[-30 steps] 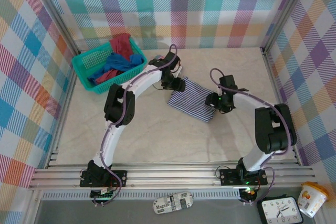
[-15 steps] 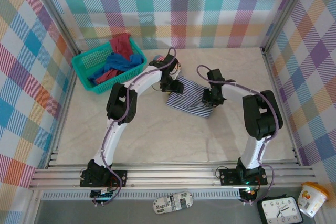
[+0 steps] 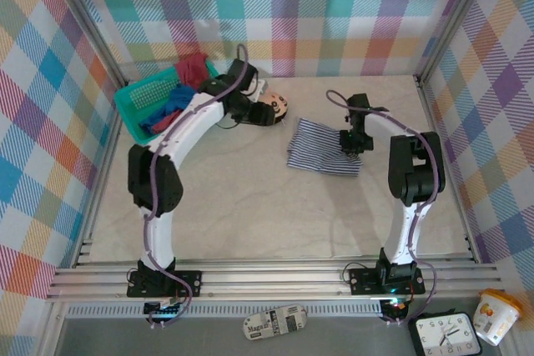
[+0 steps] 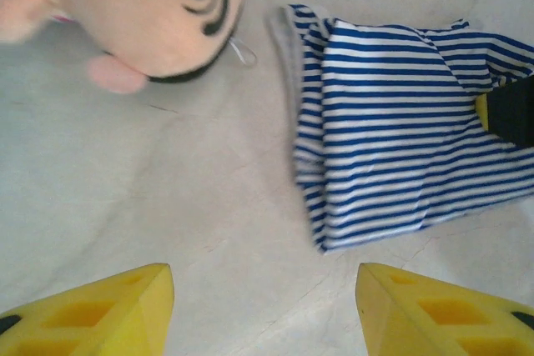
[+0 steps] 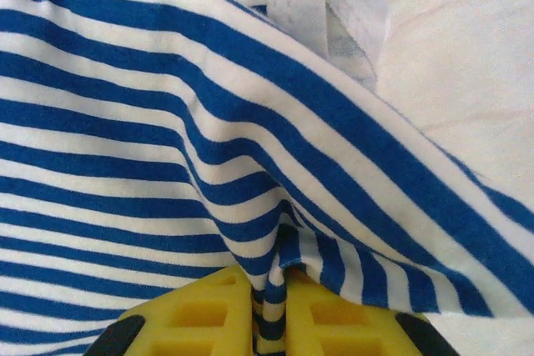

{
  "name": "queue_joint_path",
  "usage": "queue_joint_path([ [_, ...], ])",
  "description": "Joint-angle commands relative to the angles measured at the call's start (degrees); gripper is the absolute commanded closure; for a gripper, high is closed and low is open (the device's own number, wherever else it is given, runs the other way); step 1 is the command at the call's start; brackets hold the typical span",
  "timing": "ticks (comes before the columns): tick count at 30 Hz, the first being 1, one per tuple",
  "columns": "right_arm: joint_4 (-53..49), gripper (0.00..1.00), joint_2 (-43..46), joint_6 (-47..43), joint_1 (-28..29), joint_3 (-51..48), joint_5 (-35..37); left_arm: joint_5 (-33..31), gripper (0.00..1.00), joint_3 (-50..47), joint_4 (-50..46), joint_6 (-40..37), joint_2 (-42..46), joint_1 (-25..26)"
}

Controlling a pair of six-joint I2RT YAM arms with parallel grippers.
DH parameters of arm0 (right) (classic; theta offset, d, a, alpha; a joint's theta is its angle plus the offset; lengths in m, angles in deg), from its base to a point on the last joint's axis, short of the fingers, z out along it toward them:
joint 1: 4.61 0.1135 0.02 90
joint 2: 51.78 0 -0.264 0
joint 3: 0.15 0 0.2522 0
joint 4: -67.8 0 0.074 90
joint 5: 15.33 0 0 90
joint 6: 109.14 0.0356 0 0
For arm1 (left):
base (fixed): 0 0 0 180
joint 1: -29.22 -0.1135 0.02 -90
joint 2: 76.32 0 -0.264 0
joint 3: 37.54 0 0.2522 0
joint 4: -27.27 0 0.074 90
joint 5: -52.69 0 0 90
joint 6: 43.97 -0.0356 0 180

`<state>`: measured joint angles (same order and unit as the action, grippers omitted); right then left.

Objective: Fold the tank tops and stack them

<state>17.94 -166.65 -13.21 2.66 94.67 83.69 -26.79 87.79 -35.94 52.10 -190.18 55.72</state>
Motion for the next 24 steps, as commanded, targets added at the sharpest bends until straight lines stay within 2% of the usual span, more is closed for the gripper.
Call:
queue_joint_path([
  [1, -2.1, 0.85, -3.8, -8.9, -3.8, 3.6, 4.0, -3.7, 0.4, -1.8, -2.0, -2.3, 3.3, -2.9],
  [7, 0.3, 0.83, -8.1, -18.5, -10.6, 10.1, 6.5, -4.3, 0.37, -1.7, -2.7, -3.3, 4.9, -8.6],
  [13, 4.0, 0.79, -13.9, -29.0, -14.1, 17.3, 8.8, -5.1, 0.35, 1.9, -3.8, -3.4, 2.4, -14.6],
  [24, 5.6, 0.76, -23.9, -32.2, -16.9, 30.9, 11.5, -9.1, 0.35, 8.0, -7.2, -3.6, -3.0, -19.9],
])
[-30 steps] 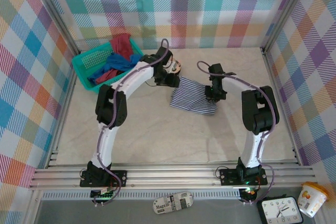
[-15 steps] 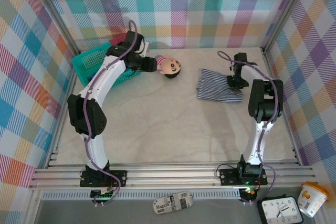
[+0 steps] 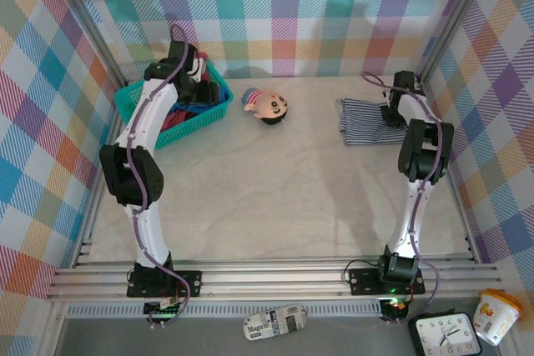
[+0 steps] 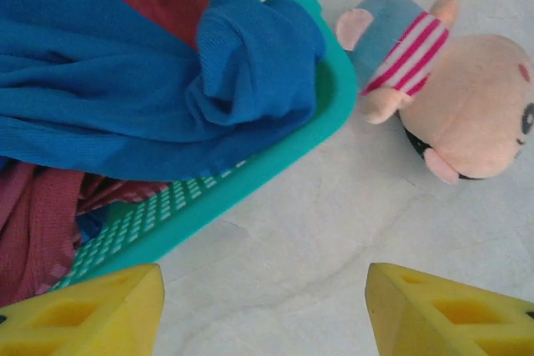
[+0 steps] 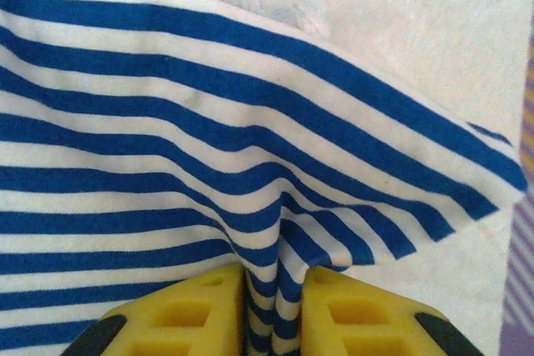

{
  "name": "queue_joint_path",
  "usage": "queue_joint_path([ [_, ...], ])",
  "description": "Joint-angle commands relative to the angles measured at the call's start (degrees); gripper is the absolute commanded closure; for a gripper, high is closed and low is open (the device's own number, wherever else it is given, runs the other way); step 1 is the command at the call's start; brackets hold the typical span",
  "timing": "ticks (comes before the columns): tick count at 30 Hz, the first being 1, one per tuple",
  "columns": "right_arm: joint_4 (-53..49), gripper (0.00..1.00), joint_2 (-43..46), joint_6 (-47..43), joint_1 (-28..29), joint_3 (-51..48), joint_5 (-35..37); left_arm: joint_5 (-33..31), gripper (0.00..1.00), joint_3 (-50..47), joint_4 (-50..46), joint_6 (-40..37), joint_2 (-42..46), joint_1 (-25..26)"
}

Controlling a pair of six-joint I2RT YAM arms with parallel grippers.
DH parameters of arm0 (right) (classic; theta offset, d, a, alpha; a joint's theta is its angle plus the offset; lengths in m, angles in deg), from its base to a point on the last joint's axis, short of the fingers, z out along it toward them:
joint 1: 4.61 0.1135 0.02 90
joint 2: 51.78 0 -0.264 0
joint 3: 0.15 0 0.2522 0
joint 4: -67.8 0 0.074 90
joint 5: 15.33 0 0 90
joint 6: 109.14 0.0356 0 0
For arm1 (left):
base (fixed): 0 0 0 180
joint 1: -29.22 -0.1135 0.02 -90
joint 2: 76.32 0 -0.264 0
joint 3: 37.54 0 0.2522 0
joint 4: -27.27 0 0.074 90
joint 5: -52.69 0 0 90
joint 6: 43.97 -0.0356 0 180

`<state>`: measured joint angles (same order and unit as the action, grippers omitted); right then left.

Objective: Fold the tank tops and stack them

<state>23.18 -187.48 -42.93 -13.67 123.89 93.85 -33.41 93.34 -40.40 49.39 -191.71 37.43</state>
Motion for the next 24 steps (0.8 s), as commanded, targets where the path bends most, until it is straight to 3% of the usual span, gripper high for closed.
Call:
queue_joint_path([
  [1, 1.4, 0.72, -3.2, -2.9, -0.6, 1.7, 2.0, -3.1, 0.35, 2.5, -2.5, -1.1, -1.7, -2.1],
  [5, 0.0, 0.52, -4.1, -3.0, -1.3, 6.0, 1.3, -6.6, 0.36, 3.8, -2.7, -0.9, -3.8, -4.6],
  [13, -3.5, 0.39, 1.4, -0.7, -1.7, 9.7, -2.1, -6.8, 0.35, 9.7, -2.6, -0.5, -11.5, -9.3],
  [15, -2.3, 0.34, 5.4, 1.6, -1.7, 6.6, -6.7, -5.9, 0.35, 12.5, -3.3, -0.6, -14.4, -10.2],
  [17, -0.3, 0.22, 9.7, 4.0, -1.6, 2.5, -11.7, -4.9, 0.34, 14.3, -2.6, -1.8, -16.5, -10.6],
  [20, 3.8, 0.2, 16.8, 9.0, -1.6, -5.2, -22.2, -1.6, 0.34, 18.2, -2.4, -2.1, -20.0, -11.1],
  [22, 6.1, 0.04, 21.3, 12.7, -1.4, -9.9, -28.0, -0.9, 0.34, 21.4, -3.4, -1.5, -22.8, -11.4],
  [24, 9.0, 0.03, 25.9, 16.5, -1.1, -16.4, -33.9, 0.0, 0.34, 23.4, -3.4, -1.1, -25.1, -11.7],
])
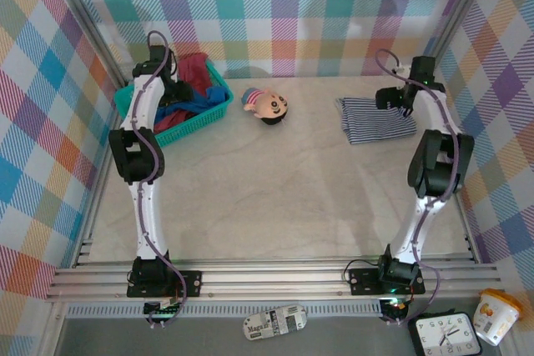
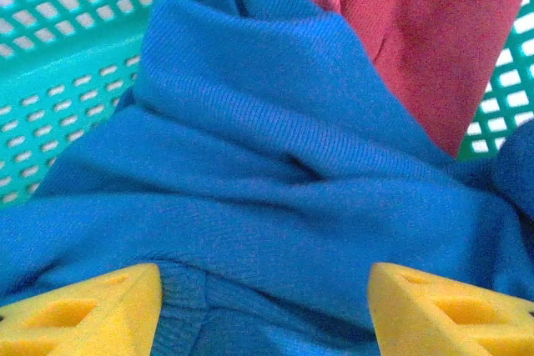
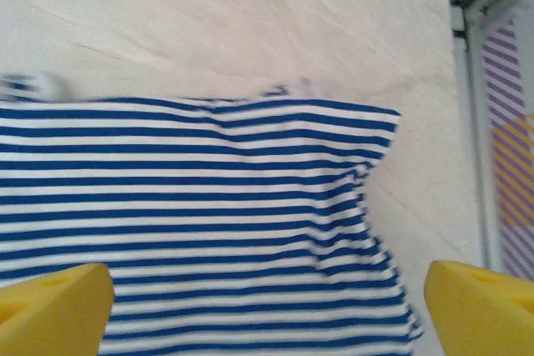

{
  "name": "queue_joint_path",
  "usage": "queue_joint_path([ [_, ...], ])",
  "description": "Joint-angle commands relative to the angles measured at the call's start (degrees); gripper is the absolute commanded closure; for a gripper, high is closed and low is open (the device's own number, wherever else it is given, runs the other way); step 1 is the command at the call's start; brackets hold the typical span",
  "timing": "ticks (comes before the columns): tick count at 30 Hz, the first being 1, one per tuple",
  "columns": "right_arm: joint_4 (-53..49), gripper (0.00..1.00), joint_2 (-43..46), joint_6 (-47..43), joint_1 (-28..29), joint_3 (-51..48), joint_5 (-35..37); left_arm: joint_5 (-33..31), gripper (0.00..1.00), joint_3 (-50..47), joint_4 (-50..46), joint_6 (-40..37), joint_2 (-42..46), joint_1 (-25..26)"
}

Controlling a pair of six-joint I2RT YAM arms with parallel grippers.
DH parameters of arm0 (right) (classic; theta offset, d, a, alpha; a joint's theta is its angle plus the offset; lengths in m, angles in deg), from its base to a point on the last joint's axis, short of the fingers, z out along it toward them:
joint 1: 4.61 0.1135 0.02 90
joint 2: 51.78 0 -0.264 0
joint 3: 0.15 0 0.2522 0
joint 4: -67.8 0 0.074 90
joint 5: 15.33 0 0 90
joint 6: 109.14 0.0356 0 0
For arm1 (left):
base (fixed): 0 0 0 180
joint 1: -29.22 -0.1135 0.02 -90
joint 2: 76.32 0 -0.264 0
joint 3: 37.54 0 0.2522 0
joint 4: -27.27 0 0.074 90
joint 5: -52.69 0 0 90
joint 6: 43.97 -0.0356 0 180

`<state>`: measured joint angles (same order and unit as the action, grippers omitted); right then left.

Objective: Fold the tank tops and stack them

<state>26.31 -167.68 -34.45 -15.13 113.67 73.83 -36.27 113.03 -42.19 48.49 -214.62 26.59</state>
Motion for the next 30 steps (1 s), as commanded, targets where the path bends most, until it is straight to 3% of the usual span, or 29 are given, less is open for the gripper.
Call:
queue_joint_path([
  [1, 8.1, 0.03, 8.9, 10.3, 0.8, -9.8, -16.7, 3.4, 0.34, 4.3, -1.5, -0.1, -3.0, -1.0],
  [6, 11.3, 0.01, 17.7, 14.7, 4.6, -21.4, -24.9, 4.7, 0.39, 6.5, -1.6, -0.1, -5.9, -1.1],
  [8, 12.4, 0.01, 21.3, 16.7, 5.8, -25.2, -27.3, 5.6, 0.46, 6.8, -1.8, -0.1, -6.5, -1.2],
  [14, 10.5, 0.01, 28.1, 18.8, 10.5, -32.5, -28.9, 8.6, 0.9, 6.9, -1.4, 0.0, -7.3, -1.2],
  [16, 8.9, 0.01, 29.9, 18.7, 12.0, -34.4, -27.9, 8.4, 0.99, 7.2, -1.0, 0.1, -6.5, -1.2],
  [24, 18.1, 0.01, 33.6, 29.6, 17.8, -42.8, -31.3, 6.6, 1.0, 8.3, 3.0, 0.4, 1.6, -1.2],
  [30, 26.0, 0.01, 31.8, 37.0, 21.5, -43.1, -32.8, 6.1, 1.0, 8.3, 4.6, 2.1, 8.0, -1.2],
])
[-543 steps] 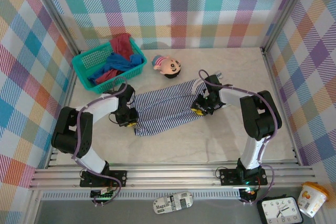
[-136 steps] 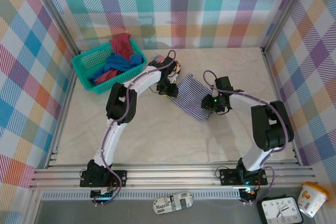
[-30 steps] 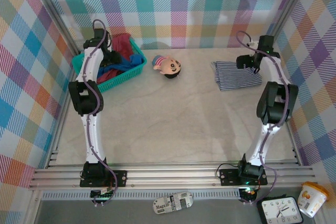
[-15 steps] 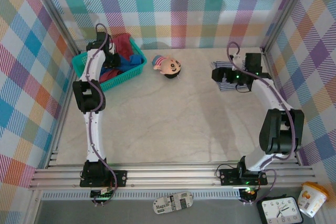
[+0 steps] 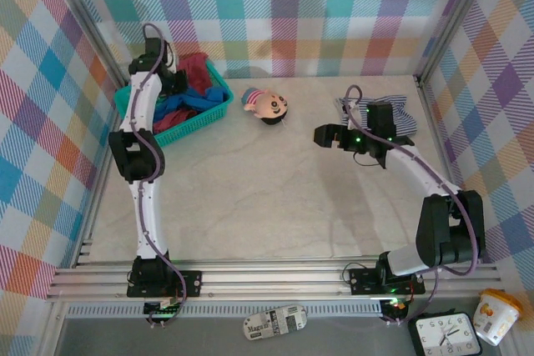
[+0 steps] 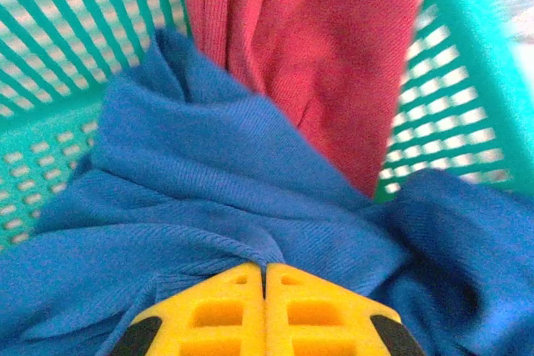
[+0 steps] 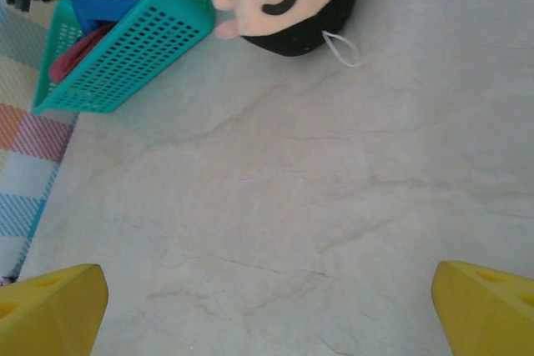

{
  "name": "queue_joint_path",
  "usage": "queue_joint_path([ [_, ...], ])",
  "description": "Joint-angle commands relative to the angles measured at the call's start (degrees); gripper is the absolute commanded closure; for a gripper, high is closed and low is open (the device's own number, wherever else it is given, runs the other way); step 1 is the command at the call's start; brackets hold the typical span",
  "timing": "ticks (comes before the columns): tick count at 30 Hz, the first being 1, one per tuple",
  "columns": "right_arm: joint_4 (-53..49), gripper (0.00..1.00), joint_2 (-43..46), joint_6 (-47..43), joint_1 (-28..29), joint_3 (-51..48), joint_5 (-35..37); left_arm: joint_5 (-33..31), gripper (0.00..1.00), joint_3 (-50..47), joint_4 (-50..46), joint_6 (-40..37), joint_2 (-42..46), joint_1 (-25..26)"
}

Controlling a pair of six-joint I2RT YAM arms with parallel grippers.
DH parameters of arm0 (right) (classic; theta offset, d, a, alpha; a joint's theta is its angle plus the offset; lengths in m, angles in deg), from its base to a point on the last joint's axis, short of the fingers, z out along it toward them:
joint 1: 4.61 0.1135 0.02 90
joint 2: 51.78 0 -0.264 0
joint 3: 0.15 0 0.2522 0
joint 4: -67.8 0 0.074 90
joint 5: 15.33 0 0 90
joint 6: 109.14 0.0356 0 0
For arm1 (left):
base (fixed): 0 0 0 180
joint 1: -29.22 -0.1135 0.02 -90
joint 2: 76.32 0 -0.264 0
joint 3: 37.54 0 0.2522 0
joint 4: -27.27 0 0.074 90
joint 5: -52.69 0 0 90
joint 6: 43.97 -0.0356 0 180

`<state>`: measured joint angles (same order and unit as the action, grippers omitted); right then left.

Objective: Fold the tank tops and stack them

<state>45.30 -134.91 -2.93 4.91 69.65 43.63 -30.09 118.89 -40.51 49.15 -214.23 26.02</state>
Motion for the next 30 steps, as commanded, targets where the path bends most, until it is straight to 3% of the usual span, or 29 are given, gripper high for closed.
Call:
queue_joint_path([
  [1, 7.2, 0.01, -1.7, 5.8, 2.0, 1.5, -2.7, -0.3, 1.0, 2.5, 3.5, 1.6, 8.9, -0.7],
  [8, 8.5, 0.01, -3.7, 7.3, 4.3, 4.4, -3.0, -1.6, 1.0, 6.9, 5.3, 2.7, 14.7, -0.7],
  [14, 9.2, 0.01, -4.1, 7.4, 5.6, 6.0, -3.5, 3.5, 1.0, 11.5, 7.1, 6.6, 18.6, -0.5],
  [22, 10.2, 0.01, -2.0, 5.5, 6.5, 5.5, -4.1, 4.2, 1.0, 11.9, 9.5, 6.0, 28.2, 1.6],
  [28, 7.7, 0.01, 1.3, 0.6, 6.8, 4.0, -3.1, 11.0, 1.0, 11.1, 1.8, 7.3, 32.9, 6.9],
  [30, 4.4, 0.01, 2.8, -2.2, 6.9, 4.0, -1.8, 11.5, 1.0, 5.8, 1.0, 7.8, 36.4, 9.5],
])
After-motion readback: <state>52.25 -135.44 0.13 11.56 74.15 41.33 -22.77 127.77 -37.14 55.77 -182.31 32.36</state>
